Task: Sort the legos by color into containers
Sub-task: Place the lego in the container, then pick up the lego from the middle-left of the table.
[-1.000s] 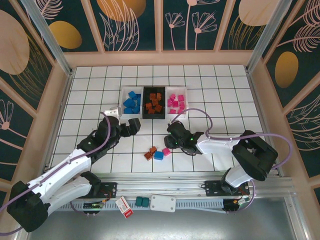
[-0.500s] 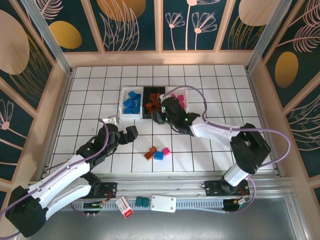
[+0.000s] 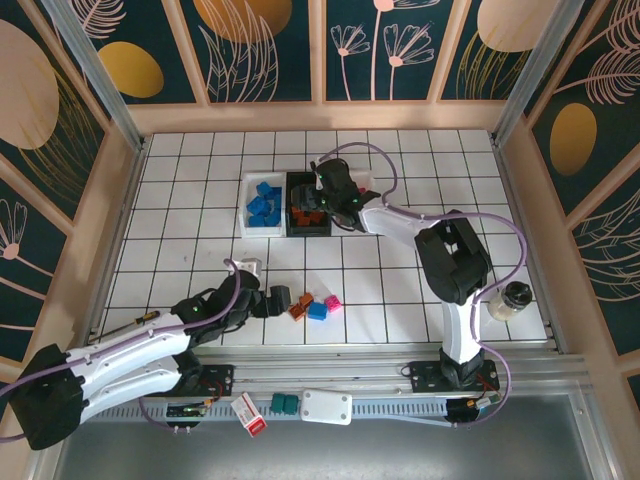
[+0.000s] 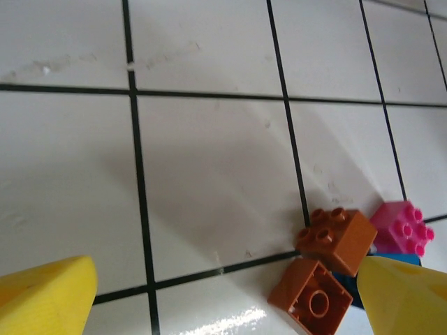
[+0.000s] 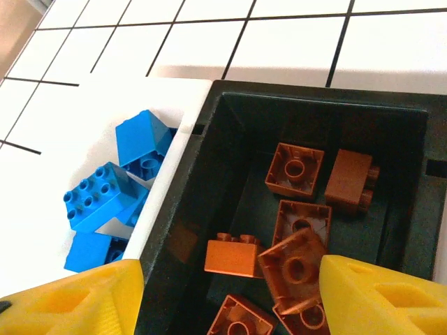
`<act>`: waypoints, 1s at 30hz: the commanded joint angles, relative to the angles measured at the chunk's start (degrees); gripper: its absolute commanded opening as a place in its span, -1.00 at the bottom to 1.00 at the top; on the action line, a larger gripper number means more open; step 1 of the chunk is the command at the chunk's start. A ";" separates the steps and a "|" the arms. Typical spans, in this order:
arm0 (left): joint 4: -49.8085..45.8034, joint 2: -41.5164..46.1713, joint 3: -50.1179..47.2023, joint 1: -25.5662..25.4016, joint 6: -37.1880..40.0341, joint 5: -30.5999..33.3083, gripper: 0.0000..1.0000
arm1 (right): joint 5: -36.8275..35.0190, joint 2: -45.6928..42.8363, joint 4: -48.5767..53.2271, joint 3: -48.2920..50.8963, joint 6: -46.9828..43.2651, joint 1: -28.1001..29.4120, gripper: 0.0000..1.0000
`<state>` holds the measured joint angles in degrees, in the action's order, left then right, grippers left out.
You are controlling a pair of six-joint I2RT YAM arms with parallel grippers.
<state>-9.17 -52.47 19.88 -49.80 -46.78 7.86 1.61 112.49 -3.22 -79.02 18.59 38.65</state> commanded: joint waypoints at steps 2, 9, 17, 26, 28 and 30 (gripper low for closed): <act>1.93 -2.75 0.44 -3.47 -0.26 -0.39 0.90 | 1.19 -6.53 -1.82 5.34 1.40 -0.25 0.38; 3.10 -11.04 3.18 -9.87 1.18 1.84 0.80 | 1.47 -13.97 -5.52 17.27 3.46 -0.15 0.38; 5.91 -18.89 5.48 -11.35 4.69 2.58 0.80 | 0.60 -18.62 -7.19 23.13 4.27 -0.16 0.38; 7.76 -26.64 8.19 -11.36 7.27 3.39 0.55 | 0.24 -19.60 -7.65 24.31 4.70 -0.25 0.39; 8.44 -28.29 8.96 -11.37 7.83 3.48 0.39 | 0.09 -19.62 -7.72 24.44 4.79 -0.36 0.39; 8.80 -29.41 9.59 -11.36 7.80 3.50 0.20 | 0.15 -19.66 -7.73 24.70 4.96 -0.33 0.39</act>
<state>-9.10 -77.95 28.47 -61.19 -40.47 14.96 2.87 94.54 -9.30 -55.48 22.85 38.65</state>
